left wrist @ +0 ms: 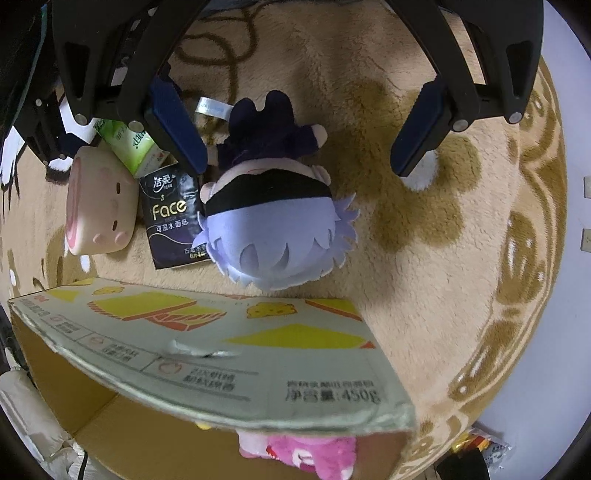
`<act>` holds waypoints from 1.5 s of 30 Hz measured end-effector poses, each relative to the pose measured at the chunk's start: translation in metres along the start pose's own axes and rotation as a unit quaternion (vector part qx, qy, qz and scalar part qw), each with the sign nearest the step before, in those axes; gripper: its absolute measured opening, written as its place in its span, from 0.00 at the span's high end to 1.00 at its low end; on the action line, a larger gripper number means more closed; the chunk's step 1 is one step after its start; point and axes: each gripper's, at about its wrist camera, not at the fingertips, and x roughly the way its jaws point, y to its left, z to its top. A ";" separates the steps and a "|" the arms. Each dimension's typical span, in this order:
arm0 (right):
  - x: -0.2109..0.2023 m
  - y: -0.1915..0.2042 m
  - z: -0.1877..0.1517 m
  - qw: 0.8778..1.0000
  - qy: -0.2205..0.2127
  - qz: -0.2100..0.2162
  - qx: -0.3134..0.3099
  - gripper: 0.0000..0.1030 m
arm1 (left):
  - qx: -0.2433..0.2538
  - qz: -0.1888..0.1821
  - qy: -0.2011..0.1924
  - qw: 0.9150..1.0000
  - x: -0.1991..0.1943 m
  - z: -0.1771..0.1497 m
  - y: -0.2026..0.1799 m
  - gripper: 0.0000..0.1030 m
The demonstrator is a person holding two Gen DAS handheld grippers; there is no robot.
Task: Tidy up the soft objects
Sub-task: 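Move the left gripper to the white-haired doll while the right gripper approaches the green tissue pack, then grasp the white-haired doll with the left gripper while the right gripper grasps the green tissue pack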
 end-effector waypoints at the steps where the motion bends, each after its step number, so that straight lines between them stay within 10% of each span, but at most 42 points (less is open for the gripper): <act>1: 0.001 0.002 0.000 1.000 0.002 -0.002 -0.002 0.01 | -0.001 0.000 0.002 1.000 0.003 0.000 0.000 0.04; 24: 0.007 0.011 0.002 1.000 0.007 0.002 -0.010 0.10 | -0.024 -0.006 -0.005 1.000 0.026 0.014 -0.001 0.12; 34: 0.008 0.012 0.003 1.000 0.010 0.002 -0.013 0.10 | -0.020 -0.014 -0.003 1.000 0.027 0.012 -0.003 0.45; 45: 0.009 0.014 0.001 1.000 0.010 0.007 -0.009 0.17 | -0.024 -0.024 -0.019 0.999 0.019 0.006 -0.009 0.48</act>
